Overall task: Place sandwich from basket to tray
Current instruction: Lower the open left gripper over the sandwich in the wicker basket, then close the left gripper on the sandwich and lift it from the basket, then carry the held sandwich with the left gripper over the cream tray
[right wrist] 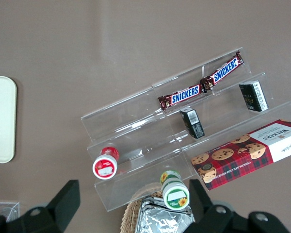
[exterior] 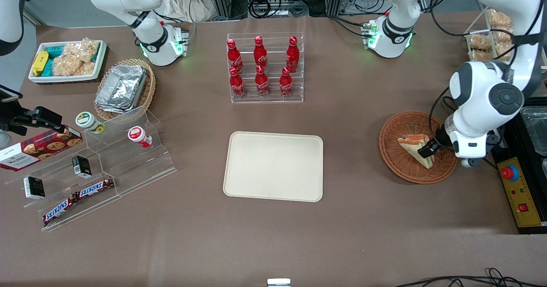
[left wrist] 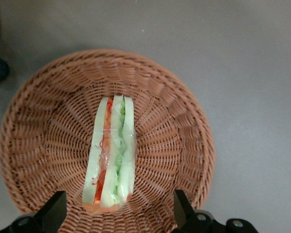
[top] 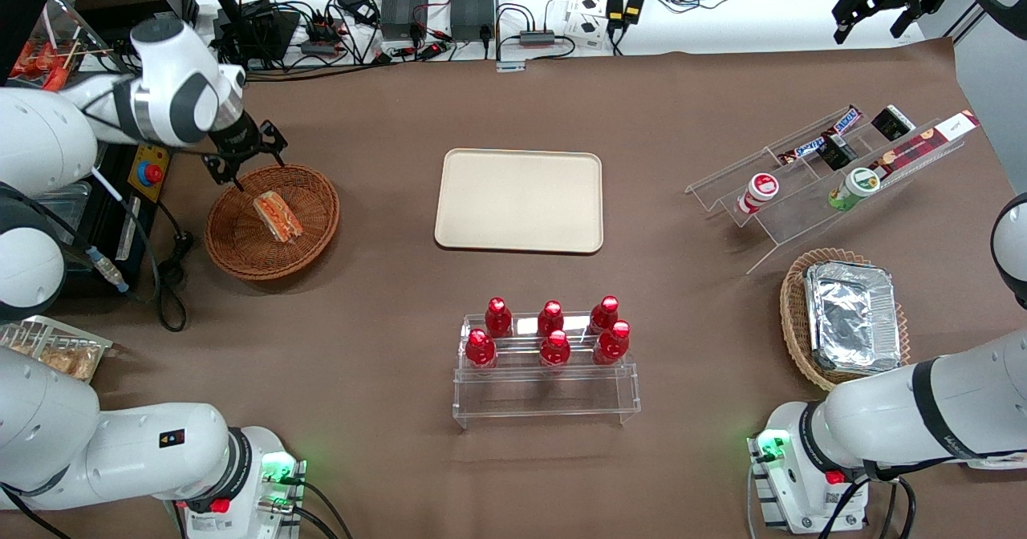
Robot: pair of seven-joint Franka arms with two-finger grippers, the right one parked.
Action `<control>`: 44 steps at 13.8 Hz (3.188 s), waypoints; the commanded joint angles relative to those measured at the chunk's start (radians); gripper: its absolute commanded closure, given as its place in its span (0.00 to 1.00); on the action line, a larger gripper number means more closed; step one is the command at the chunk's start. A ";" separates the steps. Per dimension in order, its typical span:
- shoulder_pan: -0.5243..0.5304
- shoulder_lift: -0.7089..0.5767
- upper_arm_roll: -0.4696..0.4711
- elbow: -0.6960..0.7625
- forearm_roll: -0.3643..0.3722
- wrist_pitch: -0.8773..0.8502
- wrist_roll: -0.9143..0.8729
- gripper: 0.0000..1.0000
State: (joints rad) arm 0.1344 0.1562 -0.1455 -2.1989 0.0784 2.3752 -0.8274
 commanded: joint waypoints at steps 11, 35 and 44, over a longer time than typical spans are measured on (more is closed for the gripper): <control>0.044 0.127 -0.005 -0.035 -0.002 0.176 -0.032 0.01; -0.249 0.313 -0.252 0.784 0.006 -0.645 0.406 1.00; -0.420 0.634 -0.241 0.818 0.152 -0.263 0.209 1.00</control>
State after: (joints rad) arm -0.2632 0.7497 -0.3960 -1.4323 0.1814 2.1215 -0.5732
